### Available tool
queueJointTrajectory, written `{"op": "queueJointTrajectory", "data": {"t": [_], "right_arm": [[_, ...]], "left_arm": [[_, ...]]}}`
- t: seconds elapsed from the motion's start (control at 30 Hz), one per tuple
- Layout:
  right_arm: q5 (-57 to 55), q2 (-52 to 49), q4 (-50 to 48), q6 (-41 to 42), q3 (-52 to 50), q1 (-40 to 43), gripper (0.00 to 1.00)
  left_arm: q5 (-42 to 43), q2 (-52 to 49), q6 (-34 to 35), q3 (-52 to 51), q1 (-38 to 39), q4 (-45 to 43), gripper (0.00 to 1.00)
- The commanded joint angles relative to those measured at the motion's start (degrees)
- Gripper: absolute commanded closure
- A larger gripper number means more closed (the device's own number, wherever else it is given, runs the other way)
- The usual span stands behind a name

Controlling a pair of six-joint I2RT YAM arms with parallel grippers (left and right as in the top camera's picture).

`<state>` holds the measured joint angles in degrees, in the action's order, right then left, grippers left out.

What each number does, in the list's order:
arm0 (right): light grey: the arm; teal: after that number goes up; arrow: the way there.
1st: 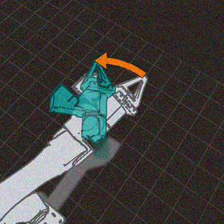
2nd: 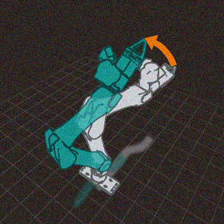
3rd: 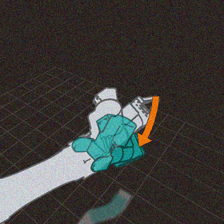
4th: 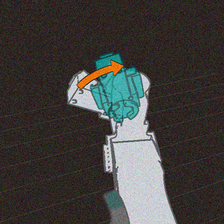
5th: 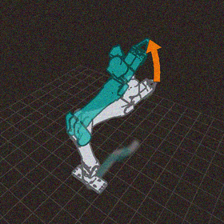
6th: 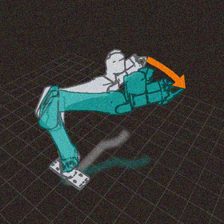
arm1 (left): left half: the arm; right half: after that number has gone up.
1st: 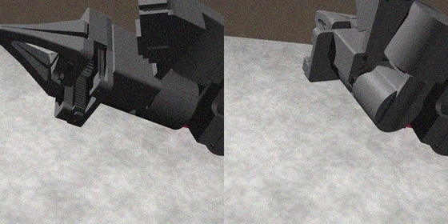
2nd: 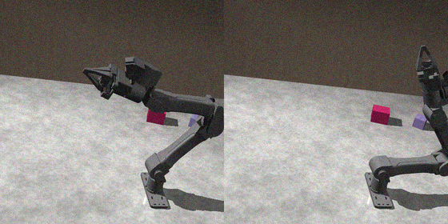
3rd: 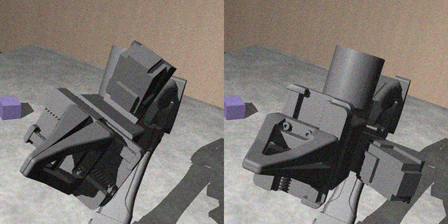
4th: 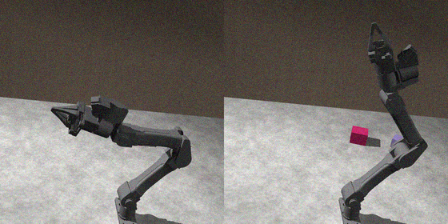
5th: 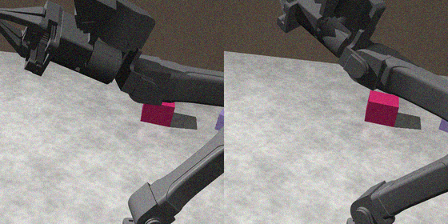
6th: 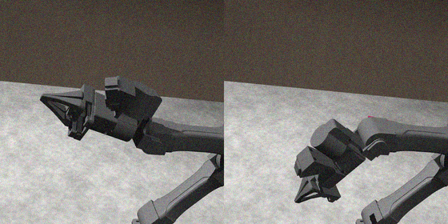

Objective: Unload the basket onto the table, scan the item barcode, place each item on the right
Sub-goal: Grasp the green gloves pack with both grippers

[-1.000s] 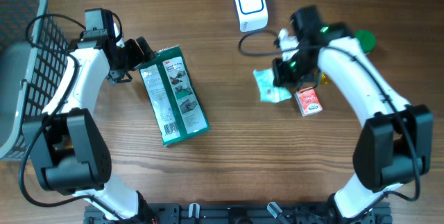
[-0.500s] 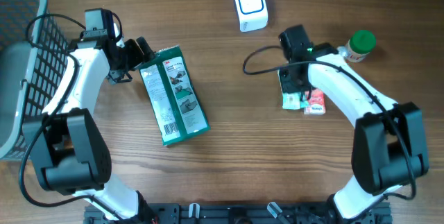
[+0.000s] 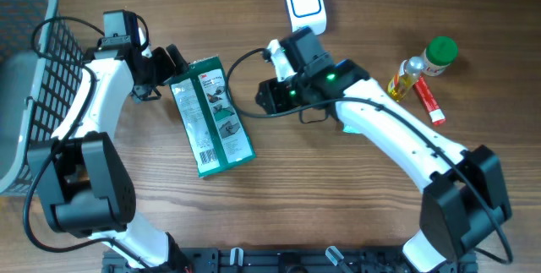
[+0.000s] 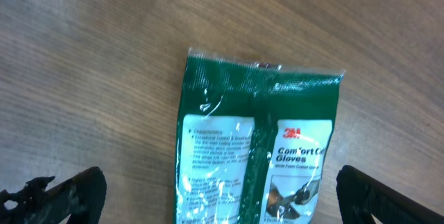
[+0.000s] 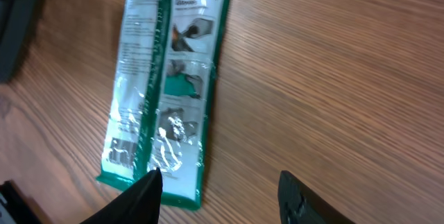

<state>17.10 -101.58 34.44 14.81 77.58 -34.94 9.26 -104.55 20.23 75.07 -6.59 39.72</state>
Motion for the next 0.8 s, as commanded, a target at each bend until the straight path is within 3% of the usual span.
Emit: {"op": "queueJointTrajectory", "data": {"t": [0.0, 0.03, 0.07, 0.17, 0.43, 0.63, 0.77], "right_arm": [[-5.3, -4.3, -2.3, 3.3, 0.6, -2.9, 0.46], [-6.0, -4.9, -2.6, 3.3, 0.6, -3.3, 0.46], [-6.7, -5.4, -3.0, 3.4, 0.6, -3.7, 0.46], [-8.3, -6.5, -4.6, 4.9, 0.3, -3.7, 0.46], [-9.7, -9.9, -3.7, 6.6, -0.4, -2.6, 0.44], [3.4, -9.9, 0.4, 6.1, -0.5, 4.0, 0.41], [9.0, -10.6, 0.4, 3.6, -2.0, 7.4, 0.41]], "left_arm": [[1.9, 0.7, 0.1, 0.7, -0.3, 2.3, 0.01], [2.0, 0.7, 0.1, 0.7, -0.3, 4.5, 0.61], [2.0, 0.5, 0.9, 0.5, -0.3, 7.1, 0.96], [1.6, 0.4, 4.7, -4.3, 0.7, 7.3, 0.96], [1.6, 0.3, 4.7, -15.7, 9.4, -4.5, 0.96], [1.6, 0.3, 4.7, -15.7, 18.8, -8.0, 0.96], [1.6, 0.3, 4.7, -15.7, 20.6, -9.2, 0.96]]}}
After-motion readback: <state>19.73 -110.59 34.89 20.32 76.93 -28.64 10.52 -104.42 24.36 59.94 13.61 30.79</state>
